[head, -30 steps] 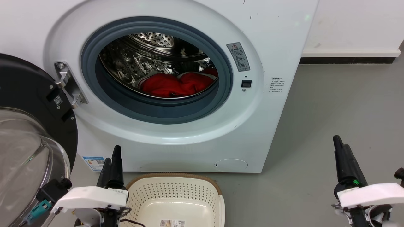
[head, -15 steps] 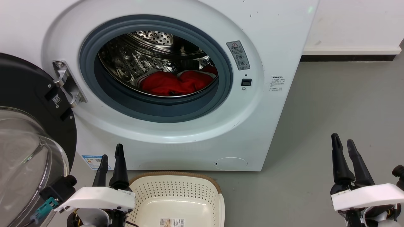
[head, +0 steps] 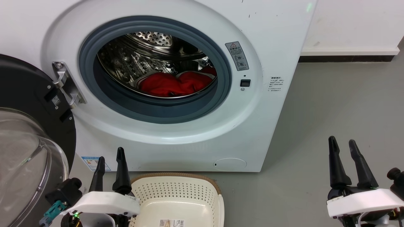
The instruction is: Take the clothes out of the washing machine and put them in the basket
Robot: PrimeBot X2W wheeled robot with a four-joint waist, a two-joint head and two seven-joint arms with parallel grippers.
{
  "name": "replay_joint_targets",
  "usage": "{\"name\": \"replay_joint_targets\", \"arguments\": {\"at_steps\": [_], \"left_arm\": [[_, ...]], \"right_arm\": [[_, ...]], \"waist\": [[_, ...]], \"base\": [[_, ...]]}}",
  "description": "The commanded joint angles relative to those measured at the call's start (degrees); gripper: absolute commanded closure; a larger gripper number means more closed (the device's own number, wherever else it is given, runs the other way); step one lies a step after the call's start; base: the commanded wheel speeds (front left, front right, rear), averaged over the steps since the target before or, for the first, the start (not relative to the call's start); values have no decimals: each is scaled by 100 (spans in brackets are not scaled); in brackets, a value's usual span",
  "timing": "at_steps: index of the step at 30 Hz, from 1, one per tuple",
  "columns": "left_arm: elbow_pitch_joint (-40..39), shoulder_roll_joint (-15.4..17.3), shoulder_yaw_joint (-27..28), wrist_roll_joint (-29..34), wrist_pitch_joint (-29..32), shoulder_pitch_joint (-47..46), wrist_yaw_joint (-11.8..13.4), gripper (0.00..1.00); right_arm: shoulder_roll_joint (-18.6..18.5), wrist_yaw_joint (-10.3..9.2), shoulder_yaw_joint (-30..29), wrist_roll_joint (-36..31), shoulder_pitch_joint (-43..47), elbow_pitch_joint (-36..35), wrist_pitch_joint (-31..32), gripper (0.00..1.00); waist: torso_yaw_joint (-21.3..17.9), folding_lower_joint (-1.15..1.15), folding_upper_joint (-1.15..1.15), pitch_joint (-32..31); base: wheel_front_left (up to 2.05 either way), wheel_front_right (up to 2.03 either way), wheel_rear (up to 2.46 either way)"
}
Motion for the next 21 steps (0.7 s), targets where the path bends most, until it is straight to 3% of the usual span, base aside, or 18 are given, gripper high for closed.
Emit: {"name": "replay_joint_targets", "arguments": {"at_steps": [1,21], "left_arm": [[-95,10,-23,167,-53,-1,33,0],[-221,12,-126,1162,-324,166,90,0]], "right_arm": [[-1,0,18,-201,20,-109,-54,0],[1,0,78,-1321,214,-325,-331,0]], "waist": [[-3,0,0,-5],[-11,0,0,-26]], "base": [[0,0,0],[0,0,0]]}}
